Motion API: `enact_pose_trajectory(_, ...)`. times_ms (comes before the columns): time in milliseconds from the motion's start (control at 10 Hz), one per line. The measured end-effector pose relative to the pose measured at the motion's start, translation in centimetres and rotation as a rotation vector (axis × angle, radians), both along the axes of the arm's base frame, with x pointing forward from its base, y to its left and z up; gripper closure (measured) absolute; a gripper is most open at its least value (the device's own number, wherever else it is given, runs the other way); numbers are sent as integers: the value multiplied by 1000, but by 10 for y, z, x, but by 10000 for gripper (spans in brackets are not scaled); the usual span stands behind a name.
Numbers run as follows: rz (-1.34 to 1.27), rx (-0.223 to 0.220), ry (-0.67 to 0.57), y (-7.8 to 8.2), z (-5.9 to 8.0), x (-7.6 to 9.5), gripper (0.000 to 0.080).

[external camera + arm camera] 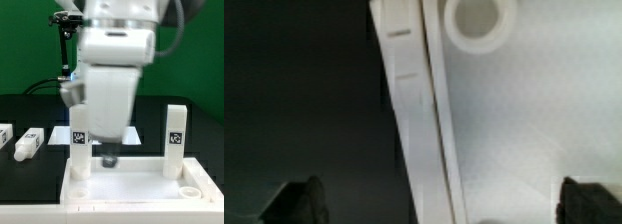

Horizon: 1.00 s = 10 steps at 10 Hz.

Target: Assemble desk

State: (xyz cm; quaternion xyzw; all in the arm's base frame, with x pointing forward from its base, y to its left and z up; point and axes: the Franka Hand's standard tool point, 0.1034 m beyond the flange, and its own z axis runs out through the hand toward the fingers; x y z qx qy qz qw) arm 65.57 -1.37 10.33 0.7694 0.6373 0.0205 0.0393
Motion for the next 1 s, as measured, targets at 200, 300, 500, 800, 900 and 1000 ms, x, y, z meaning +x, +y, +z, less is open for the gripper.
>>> enact_pose_trajectory(200, -121, -9, 8, -37, 21, -3, 150)
enact_pose_trajectory(300, -199, -9, 13, -44, 23, -3, 150)
enact_pose_trajectory(500, -360, 4, 6, -41, 21, -3, 150)
enact_pose_trajectory(800, -571, 33, 9, -67, 28, -10, 150)
enact_pose_trajectory(900, -653, 42, 23, -88, 33, -20, 150)
enact_pose_trajectory(1000, -805, 54, 41, -108, 35, -36, 150)
